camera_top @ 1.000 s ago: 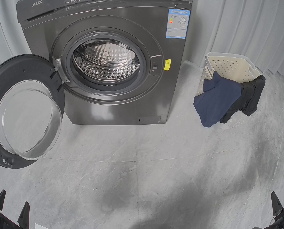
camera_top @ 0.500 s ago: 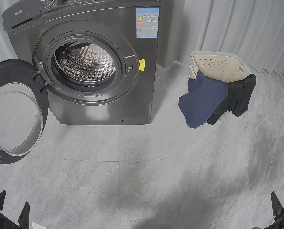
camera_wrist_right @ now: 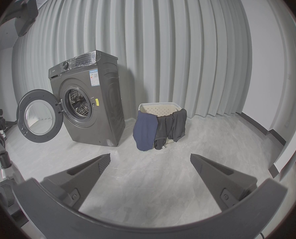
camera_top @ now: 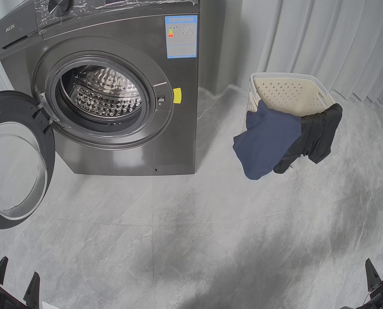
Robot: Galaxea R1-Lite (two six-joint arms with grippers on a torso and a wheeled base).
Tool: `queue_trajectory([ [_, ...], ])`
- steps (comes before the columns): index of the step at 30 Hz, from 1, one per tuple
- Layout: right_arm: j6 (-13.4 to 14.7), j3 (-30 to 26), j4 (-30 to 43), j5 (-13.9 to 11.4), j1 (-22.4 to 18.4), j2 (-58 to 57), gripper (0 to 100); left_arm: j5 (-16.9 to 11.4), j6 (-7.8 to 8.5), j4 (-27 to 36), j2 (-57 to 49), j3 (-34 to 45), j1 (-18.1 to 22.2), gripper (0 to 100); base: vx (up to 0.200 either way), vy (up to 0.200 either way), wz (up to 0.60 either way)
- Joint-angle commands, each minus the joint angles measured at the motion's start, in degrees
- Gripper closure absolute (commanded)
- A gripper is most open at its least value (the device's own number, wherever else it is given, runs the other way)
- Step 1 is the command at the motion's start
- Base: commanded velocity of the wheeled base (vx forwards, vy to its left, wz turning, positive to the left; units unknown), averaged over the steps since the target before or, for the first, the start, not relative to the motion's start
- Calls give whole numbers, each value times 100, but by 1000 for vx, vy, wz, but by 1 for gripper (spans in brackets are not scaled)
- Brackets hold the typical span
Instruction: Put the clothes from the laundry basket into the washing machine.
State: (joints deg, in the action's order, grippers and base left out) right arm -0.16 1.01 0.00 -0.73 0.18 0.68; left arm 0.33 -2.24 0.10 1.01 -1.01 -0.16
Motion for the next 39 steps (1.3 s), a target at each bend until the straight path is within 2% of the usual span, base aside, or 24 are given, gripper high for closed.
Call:
queue_trajectory([
  [1, -2, -101, 0, 3, -1, -68, 0, 2, -4, -1, -66, 84, -2, 0, 0, 0, 0],
  [5, -2, -101, 0, 3, -1, -68, 0, 2, 5, -1, -66, 84, -2, 0, 0, 0, 0],
  [23, -2, -101, 0, 3, -1, -68, 0, 2, -4, -1, -66, 84, 7, 0, 0, -200, 0],
  [35, -2, -101, 0, -6, -1, -68, 0, 2, -13, -1, -66, 84, -2, 0, 0, 0, 0],
  [39, -2, -101, 0, 3, -1, -68, 0, 2, -13, -1, -66, 84, -2, 0, 200, 0, 0],
])
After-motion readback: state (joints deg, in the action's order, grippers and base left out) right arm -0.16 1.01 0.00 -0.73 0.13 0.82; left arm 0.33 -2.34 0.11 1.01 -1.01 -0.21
